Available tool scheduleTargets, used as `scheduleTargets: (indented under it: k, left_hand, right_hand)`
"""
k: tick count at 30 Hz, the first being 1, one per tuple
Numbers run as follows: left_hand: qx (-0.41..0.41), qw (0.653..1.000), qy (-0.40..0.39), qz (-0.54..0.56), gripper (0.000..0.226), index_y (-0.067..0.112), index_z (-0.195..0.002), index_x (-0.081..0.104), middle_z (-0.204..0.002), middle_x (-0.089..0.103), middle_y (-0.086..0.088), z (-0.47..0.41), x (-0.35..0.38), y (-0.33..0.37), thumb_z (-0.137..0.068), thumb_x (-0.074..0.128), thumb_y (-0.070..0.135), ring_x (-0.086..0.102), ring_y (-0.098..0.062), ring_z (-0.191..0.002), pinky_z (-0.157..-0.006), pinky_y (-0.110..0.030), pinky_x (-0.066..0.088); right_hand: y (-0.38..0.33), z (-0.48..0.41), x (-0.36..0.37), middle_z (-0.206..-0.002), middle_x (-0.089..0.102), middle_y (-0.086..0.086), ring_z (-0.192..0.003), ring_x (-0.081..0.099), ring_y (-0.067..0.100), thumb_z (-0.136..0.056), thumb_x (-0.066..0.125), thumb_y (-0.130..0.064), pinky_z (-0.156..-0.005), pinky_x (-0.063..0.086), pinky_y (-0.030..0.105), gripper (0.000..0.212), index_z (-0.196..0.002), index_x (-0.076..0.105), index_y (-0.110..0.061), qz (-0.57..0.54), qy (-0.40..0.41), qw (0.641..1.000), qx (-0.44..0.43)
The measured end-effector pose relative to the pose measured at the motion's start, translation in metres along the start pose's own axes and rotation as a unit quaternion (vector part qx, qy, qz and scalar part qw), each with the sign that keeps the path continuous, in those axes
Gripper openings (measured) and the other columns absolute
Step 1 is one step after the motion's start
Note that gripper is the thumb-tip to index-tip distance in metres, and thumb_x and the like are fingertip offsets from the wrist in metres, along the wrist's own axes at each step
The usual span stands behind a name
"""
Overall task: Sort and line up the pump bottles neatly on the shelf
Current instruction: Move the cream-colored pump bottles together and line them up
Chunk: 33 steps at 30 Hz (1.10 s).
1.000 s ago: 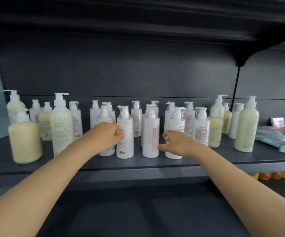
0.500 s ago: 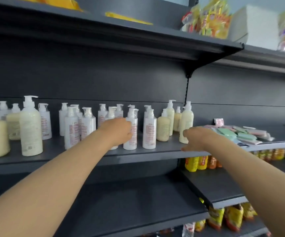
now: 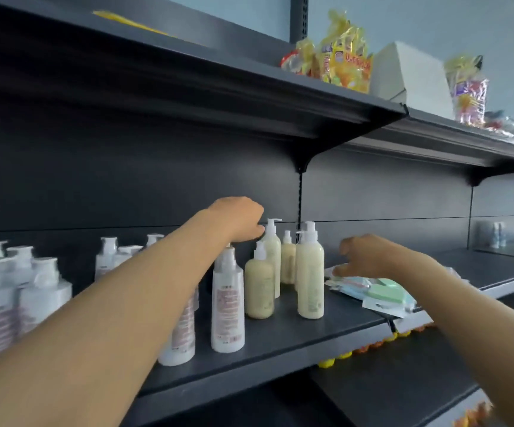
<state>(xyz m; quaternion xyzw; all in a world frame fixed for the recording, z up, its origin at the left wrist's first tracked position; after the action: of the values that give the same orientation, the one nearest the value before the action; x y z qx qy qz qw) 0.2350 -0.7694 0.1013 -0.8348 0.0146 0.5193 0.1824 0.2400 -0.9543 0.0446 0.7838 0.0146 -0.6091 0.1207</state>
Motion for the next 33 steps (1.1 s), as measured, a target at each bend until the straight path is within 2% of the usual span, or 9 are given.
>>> scheduleTargets:
  k: [6,11,17,19,21,24,28,31,33]
  left_hand:
    - [0.011,1.0,-0.007,0.021,0.023,0.007,-0.095,0.057,-0.089,0.051,-0.005,-0.08,0.036,-0.012,-0.091,0.042,0.024,0.044,-0.022,-0.073,-0.052,-0.027,0.03]
    - [0.011,0.998,-0.043,0.047,0.032,0.003,-0.105,0.059,-0.092,0.05,-0.006,-0.117,0.068,-0.013,-0.092,0.043,0.027,0.044,-0.024,-0.077,-0.053,-0.026,0.028]
    - [-0.009,0.997,-0.06,0.046,0.033,0.002,-0.106,0.06,-0.097,0.056,-0.009,-0.15,0.094,-0.015,-0.091,0.043,0.027,0.047,-0.025,-0.079,-0.06,-0.027,0.033]
    - [-0.025,0.997,-0.054,0.048,0.034,0.002,-0.105,0.06,-0.103,0.061,-0.011,-0.158,0.097,-0.017,-0.092,0.043,0.028,0.049,-0.025,-0.082,-0.066,-0.029,0.037]
    - [-0.044,0.996,-0.05,0.059,0.038,0.0,-0.106,0.061,-0.111,0.062,-0.015,-0.164,0.1,-0.019,-0.092,0.042,0.03,0.05,-0.025,-0.085,-0.07,-0.03,0.037]
    - [-0.073,0.994,-0.062,0.055,0.039,-0.001,-0.102,0.062,-0.111,0.063,-0.017,-0.169,0.107,-0.021,-0.093,0.042,0.031,0.051,-0.025,-0.086,-0.072,-0.03,0.037]
    - [-0.126,0.989,-0.072,0.031,0.022,0.014,-0.084,0.049,-0.09,0.053,-0.009,-0.174,0.117,-0.03,-0.092,0.042,0.033,0.042,-0.021,-0.077,-0.069,-0.031,0.035]
    - [-0.165,0.983,-0.062,0.04,0.029,0.008,-0.086,0.056,-0.097,0.063,-0.014,-0.171,0.119,-0.03,-0.092,0.042,0.033,0.048,-0.023,-0.079,-0.07,-0.033,0.039]
    - [-0.189,0.979,-0.044,0.055,0.035,0.002,-0.094,0.059,-0.104,0.064,-0.013,-0.168,0.119,-0.026,-0.092,0.043,0.033,0.055,-0.025,-0.086,-0.076,-0.035,0.044]
  right_hand:
    - [0.03,-0.067,0.023,-0.117,0.061,0.003,-0.095,0.051,0.02,-0.084,0.056,-0.052,-0.084,0.042,0.029,0.05,-0.115,0.055,-0.013,-0.06,0.013,0.997,0.041]
    - [0.032,-0.104,0.047,-0.117,0.058,0.001,-0.104,0.052,0.021,-0.085,0.056,-0.052,-0.089,0.041,0.03,0.051,-0.12,0.056,-0.015,-0.122,0.001,0.992,0.029]
    - [0.044,-0.138,0.077,-0.087,0.064,-0.008,-0.083,0.058,0.011,-0.079,0.059,-0.057,-0.077,0.045,0.028,0.033,-0.087,0.06,-0.025,-0.26,0.015,0.965,-0.03]
    - [0.039,-0.143,0.087,-0.082,0.069,-0.017,-0.078,0.063,-0.001,-0.08,0.064,-0.049,-0.071,0.047,0.02,0.016,-0.084,0.061,-0.034,-0.366,0.016,0.927,-0.08]
    - [0.034,-0.15,0.101,-0.088,0.072,-0.018,-0.084,0.067,-0.004,-0.081,0.067,-0.039,-0.076,0.05,0.017,0.014,-0.093,0.063,-0.033,-0.477,-0.002,0.871,-0.12]
    - [0.028,-0.161,0.117,-0.097,0.074,-0.008,-0.091,0.069,0.005,-0.07,0.074,-0.045,-0.074,0.054,0.018,0.044,-0.108,0.062,-0.026,-0.6,-0.026,0.783,-0.162]
    - [0.017,-0.176,0.136,-0.104,0.073,0.004,-0.097,0.069,0.021,-0.043,0.081,-0.062,-0.082,0.056,0.036,0.081,-0.11,0.062,-0.021,-0.714,-0.037,0.672,-0.191]
    - [0.013,-0.18,0.144,-0.093,0.074,0.006,-0.093,0.071,0.024,-0.05,0.076,-0.048,-0.075,0.057,0.04,0.063,-0.105,0.062,-0.022,-0.779,-0.034,0.597,-0.189]
    - [0.013,-0.182,0.145,-0.088,0.074,0.004,-0.089,0.071,0.025,-0.051,0.072,-0.046,-0.074,0.057,0.043,0.056,-0.102,0.063,-0.023,-0.798,-0.022,0.574,-0.185]
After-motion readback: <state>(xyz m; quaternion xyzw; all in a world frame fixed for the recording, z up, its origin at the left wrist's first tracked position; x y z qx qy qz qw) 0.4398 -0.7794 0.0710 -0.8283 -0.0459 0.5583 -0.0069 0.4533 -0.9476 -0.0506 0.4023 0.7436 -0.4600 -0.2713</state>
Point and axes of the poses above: each hand's wrist, its own z-axis away from the middle knuckle, its own x-axis out of the palm, y = z × x, the point moved 8 cm from there along -z, towards the middle knuckle
